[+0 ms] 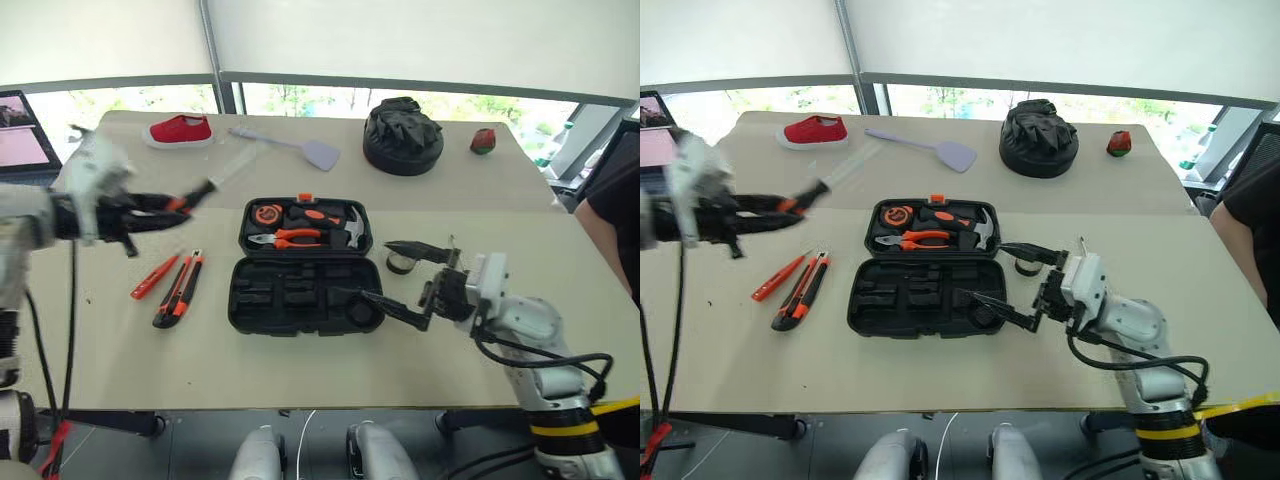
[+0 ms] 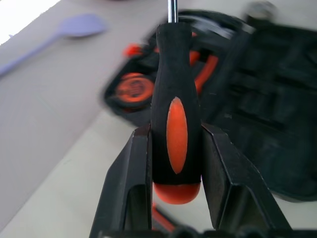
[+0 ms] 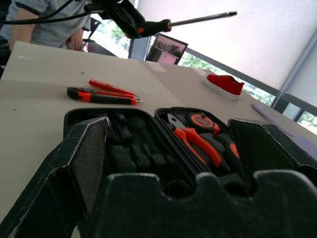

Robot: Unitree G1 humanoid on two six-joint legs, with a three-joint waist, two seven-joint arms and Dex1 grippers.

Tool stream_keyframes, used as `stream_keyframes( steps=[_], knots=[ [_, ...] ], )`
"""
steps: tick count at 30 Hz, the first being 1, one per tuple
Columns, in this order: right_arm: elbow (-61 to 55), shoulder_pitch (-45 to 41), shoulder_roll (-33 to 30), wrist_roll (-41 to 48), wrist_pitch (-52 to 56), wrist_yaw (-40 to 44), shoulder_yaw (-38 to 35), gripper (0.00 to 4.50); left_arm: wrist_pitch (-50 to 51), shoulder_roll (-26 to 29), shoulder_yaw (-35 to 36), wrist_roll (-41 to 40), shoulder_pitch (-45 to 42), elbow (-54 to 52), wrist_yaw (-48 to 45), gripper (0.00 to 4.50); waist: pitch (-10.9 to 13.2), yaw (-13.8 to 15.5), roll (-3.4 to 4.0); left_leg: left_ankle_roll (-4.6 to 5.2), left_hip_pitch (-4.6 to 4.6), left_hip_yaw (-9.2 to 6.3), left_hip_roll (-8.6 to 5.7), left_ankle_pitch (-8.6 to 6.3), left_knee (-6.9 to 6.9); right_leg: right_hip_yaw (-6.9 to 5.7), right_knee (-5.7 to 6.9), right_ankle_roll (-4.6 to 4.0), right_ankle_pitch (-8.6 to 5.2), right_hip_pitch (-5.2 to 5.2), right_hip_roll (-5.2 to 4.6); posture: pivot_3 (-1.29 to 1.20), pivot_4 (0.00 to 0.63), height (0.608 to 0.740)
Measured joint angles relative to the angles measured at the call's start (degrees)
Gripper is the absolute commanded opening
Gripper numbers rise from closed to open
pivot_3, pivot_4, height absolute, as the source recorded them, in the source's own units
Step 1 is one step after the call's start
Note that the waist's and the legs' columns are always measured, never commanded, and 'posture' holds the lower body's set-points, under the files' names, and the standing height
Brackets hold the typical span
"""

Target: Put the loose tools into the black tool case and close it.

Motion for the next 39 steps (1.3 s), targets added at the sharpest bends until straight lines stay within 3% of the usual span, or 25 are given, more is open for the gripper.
stream_keyframes(
  steps=[4, 9, 23, 30, 31, 32, 39],
  knots=[
    [0.06, 1.52, 0.38, 0.28, -0.05, -0.58, -0.33, 4.50, -3.32, -6.93, -12.14, 9.54, -2.48, -2.04, 2.48, 0.85, 0.00, -0.45, 0.00, -0.02, 0.06, -0.05, 0.01, 0.02, -0.01, 0.21, 0.07, -0.05, 0.00, -0.04, 0.16, 0.00, 0.150, 0.740],
    [0.11, 1.05, 0.27, 0.32, -0.06, -0.81, -0.57, 4.50, -3.48, -10.39, -21.32, 18.39, -4.76, 0.17, 3.06, 0.85, 0.00, -1.05, 0.00, 0.01, 0.05, -0.05, 0.00, 0.01, -0.01, 0.29, 0.05, -0.04, -0.01, -0.07, 0.17, 0.00, 0.150, 0.740],
    [-0.14, 1.72, 1.75, -0.21, -1.00, -2.03, -0.34, 4.50, -11.73, -9.36, -23.23, 27.98, -10.30, 10.20, -0.10, 0.85, 0.00, -0.65, 0.00, 0.03, -0.01, -0.07, -0.01, 0.00, 0.06, 0.30, 0.04, -0.01, -0.02, -0.08, 0.15, 0.00, 0.150, 0.740],
    [-1.55, 1.90, 2.10, -0.27, -1.11, -2.88, 0.14, 4.50, -14.54, -11.99, -24.11, 30.85, -12.40, 13.80, -1.34, 0.85, 0.00, -0.41, 0.00, 0.04, -0.02, -0.07, -0.01, 0.00, 0.10, 0.30, 0.06, -0.01, -0.02, -0.07, 0.15, 0.00, 0.150, 0.740],
    [-1.65, 1.91, 2.10, -0.26, -1.11, -2.97, 0.14, 4.50, -14.53, -12.05, -24.08, 30.93, -12.41, 13.94, -1.56, 1.86, 0.00, -0.44, 0.00, 0.04, -0.02, -0.07, -0.01, -0.01, 0.10, 0.31, 0.06, -0.01, -0.02, -0.07, 0.15, 0.00, 0.150, 0.740],
    [-1.70, 1.91, 2.09, -0.26, -1.11, -3.03, 0.14, 4.50, -14.51, -12.10, -24.08, 31.26, -12.38, 13.99, -1.90, 2.02, 0.00, -0.47, 0.00, 0.04, -0.01, -0.07, -0.01, -0.01, 0.10, 0.31, 0.06, -0.01, -0.02, -0.07, 0.15, 0.00, 0.150, 0.740],
    [-2.25, 1.97, 2.38, 0.12, 0.36, -4.14, 0.38, 4.50, -12.69, -15.55, -20.03, 27.82, -12.08, 10.06, -1.57, 4.45, 0.00, 0.02, 0.00, 0.07, -0.13, -0.16, -0.01, -0.01, 0.27, 0.31, 0.08, 0.02, -0.02, -0.04, 0.14, 0.00, 0.150, 0.740]
  ],
)
